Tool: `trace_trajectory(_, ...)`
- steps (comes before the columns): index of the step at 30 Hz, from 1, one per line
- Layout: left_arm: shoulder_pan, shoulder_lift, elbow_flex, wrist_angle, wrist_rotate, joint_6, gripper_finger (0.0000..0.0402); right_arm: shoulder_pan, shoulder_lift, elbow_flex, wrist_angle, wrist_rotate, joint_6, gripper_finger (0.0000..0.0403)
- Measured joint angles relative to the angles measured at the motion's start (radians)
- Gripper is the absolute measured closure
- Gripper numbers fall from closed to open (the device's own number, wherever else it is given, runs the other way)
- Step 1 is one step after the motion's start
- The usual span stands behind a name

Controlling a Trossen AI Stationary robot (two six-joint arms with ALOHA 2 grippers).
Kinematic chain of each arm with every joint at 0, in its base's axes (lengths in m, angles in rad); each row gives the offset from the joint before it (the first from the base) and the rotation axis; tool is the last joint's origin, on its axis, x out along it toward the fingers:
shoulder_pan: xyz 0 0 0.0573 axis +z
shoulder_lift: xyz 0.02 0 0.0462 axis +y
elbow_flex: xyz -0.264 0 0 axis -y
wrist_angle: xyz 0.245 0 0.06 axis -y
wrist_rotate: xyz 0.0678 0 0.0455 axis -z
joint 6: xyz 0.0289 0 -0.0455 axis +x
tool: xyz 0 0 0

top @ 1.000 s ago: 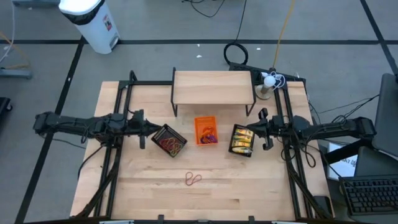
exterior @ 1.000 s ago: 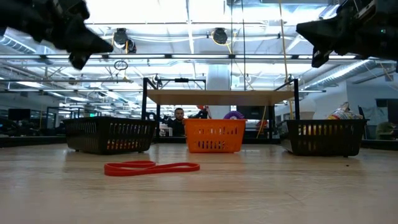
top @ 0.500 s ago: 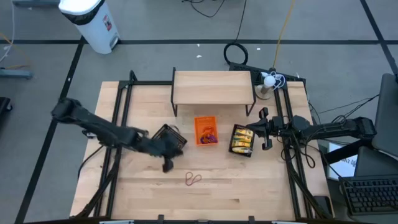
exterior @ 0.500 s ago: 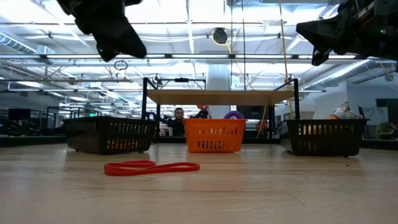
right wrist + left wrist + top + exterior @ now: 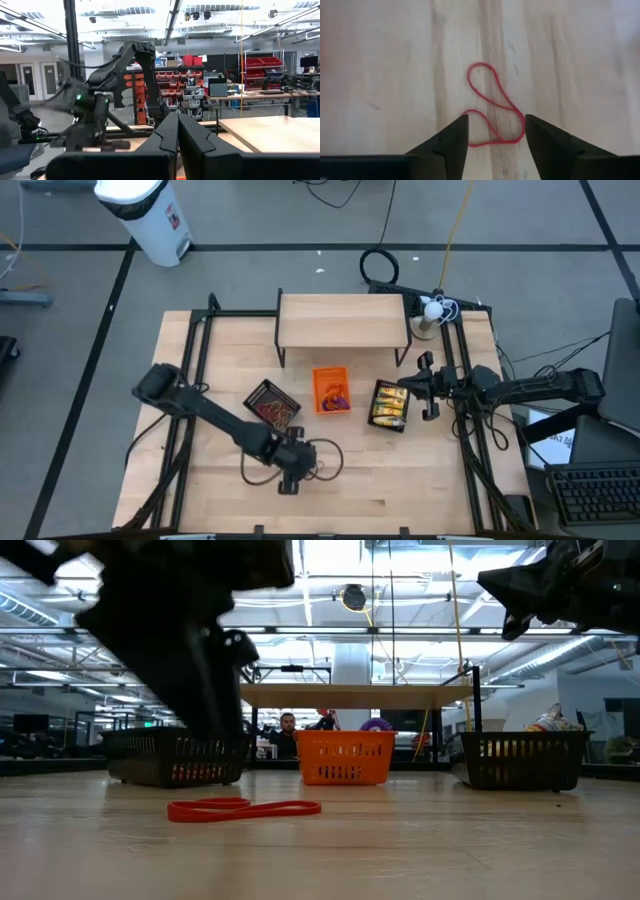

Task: Pick & Place Office Desk Supplies
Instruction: Put the red rubber band into the left black bin

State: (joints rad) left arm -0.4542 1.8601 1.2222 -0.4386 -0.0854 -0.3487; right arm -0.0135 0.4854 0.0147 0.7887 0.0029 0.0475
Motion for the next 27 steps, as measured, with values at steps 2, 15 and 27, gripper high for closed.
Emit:
trace_trajectory(2, -0.003, 0.038, 0.012, -0.013, 0.003, 0.025, 0.0201, 0.0, 0.0, 0.0, -0.001, 0.0, 0.001, 0.0399)
trace_trajectory(15, -0.021, 0.137, 0.019, -0.034, -0.025, -0.046, 0.0199, 0.0, 0.0, -0.001, -0.008, 0.0, 0.019, 0.0399)
trace_trajectory(27, -0.022, 0.158, 0.017, -0.017, -0.061, -0.08, 0.0374, 0.0, 0.0, -0.001, -0.008, -0.002, 0.018, 0.0399)
